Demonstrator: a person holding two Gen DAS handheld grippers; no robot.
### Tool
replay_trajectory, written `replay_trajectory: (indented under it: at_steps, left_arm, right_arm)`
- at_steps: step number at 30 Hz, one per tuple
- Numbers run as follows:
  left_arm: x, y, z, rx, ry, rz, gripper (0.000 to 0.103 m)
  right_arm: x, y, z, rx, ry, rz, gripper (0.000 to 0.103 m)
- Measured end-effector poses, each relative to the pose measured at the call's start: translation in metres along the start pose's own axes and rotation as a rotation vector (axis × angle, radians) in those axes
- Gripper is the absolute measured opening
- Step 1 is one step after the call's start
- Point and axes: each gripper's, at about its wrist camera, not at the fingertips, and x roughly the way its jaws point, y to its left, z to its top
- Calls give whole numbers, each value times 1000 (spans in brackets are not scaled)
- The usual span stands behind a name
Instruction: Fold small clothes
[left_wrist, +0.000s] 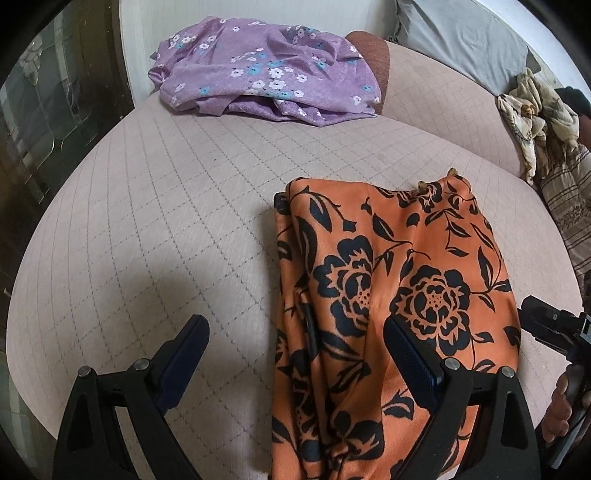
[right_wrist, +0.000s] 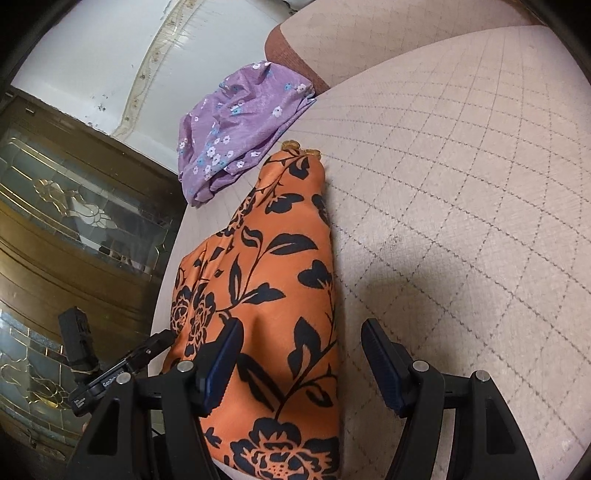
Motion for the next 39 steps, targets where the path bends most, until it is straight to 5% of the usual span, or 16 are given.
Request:
replay_trajectory:
  at_steps: [26,39]
  left_arm:
    - [44,8,7,-40,80,-120,95]
    - [48,-2,9,-33,79,-125,95]
  right_arm:
    - [53,-6,8,28,81,169,71]
    - [69,17,2,-70,100,134,76]
